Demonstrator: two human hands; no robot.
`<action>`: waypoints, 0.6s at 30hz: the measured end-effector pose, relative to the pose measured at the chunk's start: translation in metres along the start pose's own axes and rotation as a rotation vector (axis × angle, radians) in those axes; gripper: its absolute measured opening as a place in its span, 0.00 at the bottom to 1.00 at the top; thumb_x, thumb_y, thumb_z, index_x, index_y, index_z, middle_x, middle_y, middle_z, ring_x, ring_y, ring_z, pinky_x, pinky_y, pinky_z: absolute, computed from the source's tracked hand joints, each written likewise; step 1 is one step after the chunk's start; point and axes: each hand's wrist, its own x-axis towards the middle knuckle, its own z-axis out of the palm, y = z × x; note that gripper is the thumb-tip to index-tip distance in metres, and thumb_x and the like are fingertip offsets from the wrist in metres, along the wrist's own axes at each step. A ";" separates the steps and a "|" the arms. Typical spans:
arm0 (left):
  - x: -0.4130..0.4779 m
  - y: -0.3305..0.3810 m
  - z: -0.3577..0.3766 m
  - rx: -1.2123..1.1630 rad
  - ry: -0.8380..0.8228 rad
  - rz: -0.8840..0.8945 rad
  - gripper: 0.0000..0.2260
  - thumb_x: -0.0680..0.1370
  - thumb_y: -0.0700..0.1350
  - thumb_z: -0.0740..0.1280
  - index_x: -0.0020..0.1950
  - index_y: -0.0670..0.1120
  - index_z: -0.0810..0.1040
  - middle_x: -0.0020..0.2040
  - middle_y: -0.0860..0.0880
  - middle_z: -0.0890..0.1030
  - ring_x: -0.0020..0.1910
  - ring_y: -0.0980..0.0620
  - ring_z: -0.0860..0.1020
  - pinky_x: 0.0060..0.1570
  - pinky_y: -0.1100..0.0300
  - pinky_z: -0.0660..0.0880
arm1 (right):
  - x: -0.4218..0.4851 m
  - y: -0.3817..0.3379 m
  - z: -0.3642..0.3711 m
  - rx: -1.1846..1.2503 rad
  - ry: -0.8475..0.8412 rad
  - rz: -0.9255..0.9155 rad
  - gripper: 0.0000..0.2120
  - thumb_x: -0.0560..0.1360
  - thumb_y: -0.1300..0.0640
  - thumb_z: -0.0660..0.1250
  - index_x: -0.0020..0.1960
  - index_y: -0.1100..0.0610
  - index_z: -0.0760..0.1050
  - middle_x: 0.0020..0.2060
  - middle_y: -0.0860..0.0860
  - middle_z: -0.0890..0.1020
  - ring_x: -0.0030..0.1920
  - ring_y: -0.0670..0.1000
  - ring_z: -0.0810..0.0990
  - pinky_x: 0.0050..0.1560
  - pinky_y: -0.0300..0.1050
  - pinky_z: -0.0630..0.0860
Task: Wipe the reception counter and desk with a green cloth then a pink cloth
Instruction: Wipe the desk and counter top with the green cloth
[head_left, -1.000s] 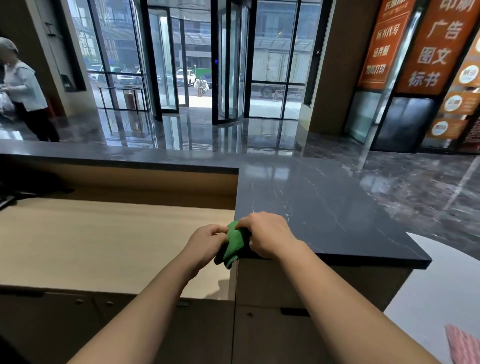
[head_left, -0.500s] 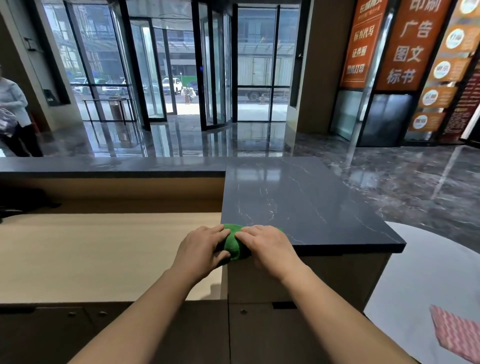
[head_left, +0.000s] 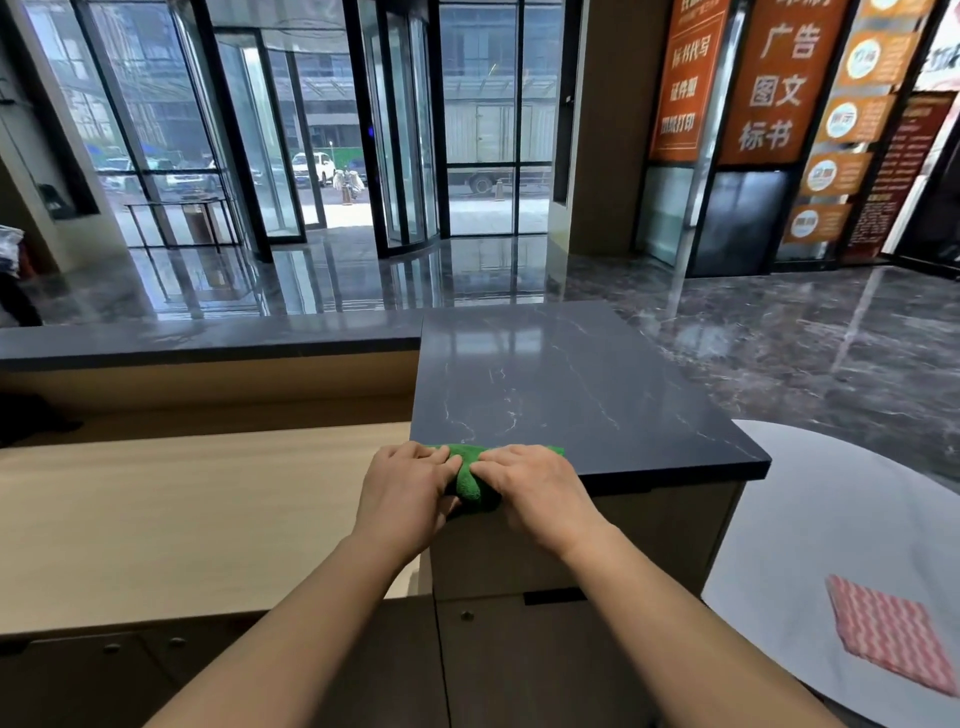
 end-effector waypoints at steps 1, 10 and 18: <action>0.002 0.007 -0.001 0.001 0.023 0.008 0.22 0.68 0.54 0.75 0.61 0.53 0.80 0.59 0.52 0.82 0.55 0.48 0.79 0.53 0.54 0.73 | -0.003 0.004 0.000 0.000 0.012 0.002 0.22 0.54 0.68 0.77 0.47 0.55 0.83 0.42 0.51 0.85 0.41 0.55 0.84 0.39 0.46 0.81; 0.037 0.067 0.006 -0.009 0.071 0.108 0.20 0.72 0.53 0.71 0.63 0.52 0.78 0.62 0.51 0.80 0.57 0.48 0.77 0.60 0.55 0.69 | -0.044 0.054 -0.020 -0.038 0.052 0.095 0.20 0.53 0.69 0.74 0.44 0.56 0.83 0.39 0.52 0.85 0.40 0.56 0.84 0.36 0.46 0.81; 0.078 0.122 0.024 -0.063 0.159 0.252 0.19 0.53 0.53 0.80 0.41 0.50 0.85 0.36 0.52 0.84 0.33 0.49 0.79 0.40 0.59 0.78 | -0.078 0.103 -0.037 -0.116 0.019 0.252 0.22 0.50 0.67 0.75 0.43 0.54 0.83 0.39 0.50 0.85 0.40 0.55 0.84 0.34 0.44 0.79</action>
